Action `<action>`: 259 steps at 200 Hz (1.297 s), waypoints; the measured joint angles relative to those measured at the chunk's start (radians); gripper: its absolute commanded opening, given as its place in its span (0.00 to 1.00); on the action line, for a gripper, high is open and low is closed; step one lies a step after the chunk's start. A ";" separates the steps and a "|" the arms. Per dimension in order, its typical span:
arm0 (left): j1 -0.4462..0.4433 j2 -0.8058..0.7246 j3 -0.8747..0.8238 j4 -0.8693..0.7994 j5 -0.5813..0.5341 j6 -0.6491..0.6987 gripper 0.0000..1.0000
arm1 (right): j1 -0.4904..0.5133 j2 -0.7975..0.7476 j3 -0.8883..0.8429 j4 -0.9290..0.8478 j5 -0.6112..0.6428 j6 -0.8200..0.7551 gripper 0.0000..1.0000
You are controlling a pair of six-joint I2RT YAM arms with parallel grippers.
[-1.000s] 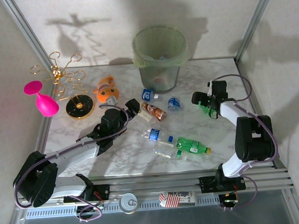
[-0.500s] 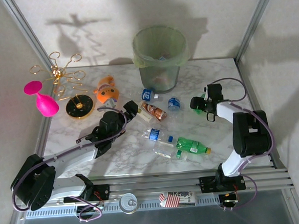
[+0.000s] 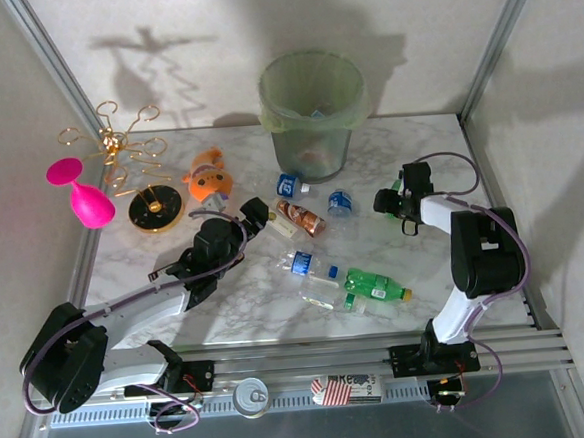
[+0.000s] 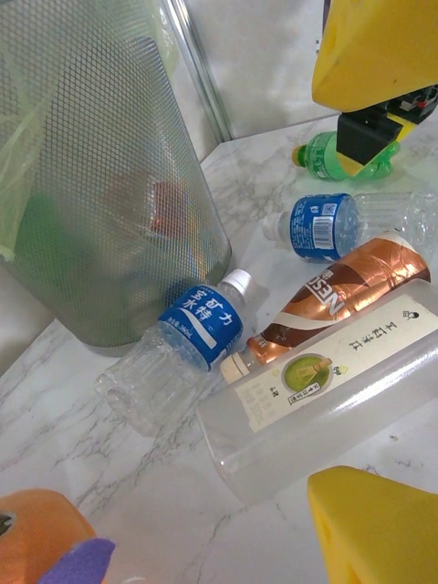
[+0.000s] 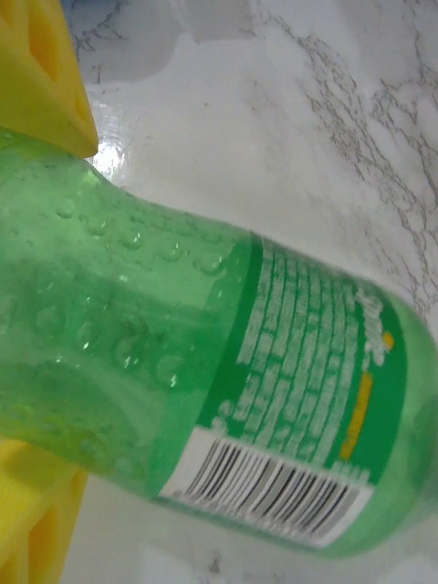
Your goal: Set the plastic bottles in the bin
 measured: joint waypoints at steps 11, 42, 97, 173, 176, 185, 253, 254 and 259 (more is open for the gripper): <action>0.000 0.000 -0.005 0.000 0.000 0.000 0.99 | 0.000 0.000 0.000 0.001 0.010 0.002 0.73; 0.000 0.000 -0.007 0.002 0.000 -0.003 1.00 | 0.000 0.004 0.000 0.000 0.026 0.003 0.78; 0.001 0.000 -0.022 0.006 0.000 -0.007 1.00 | 0.000 0.034 0.007 -0.005 0.063 0.015 0.87; 0.004 -0.025 -0.039 0.006 0.000 -0.007 1.00 | 0.000 0.060 0.042 -0.003 0.091 0.037 0.54; 0.004 -0.026 -0.040 0.006 0.000 -0.007 1.00 | 0.000 0.060 0.042 -0.003 0.091 0.039 0.53; 0.004 -0.029 -0.040 0.006 0.000 -0.007 1.00 | 0.000 0.058 0.042 -0.002 0.091 0.039 0.51; 0.016 -0.034 -0.071 0.019 -0.001 -0.007 0.99 | 0.000 -0.183 -0.027 0.004 0.020 0.036 0.49; 0.016 -0.034 -0.072 0.019 -0.001 -0.007 0.99 | 0.001 -0.187 -0.027 0.005 0.019 0.036 0.49; 0.018 -0.034 -0.075 0.021 -0.001 -0.007 1.00 | 0.002 -0.211 -0.027 0.009 0.006 0.036 0.49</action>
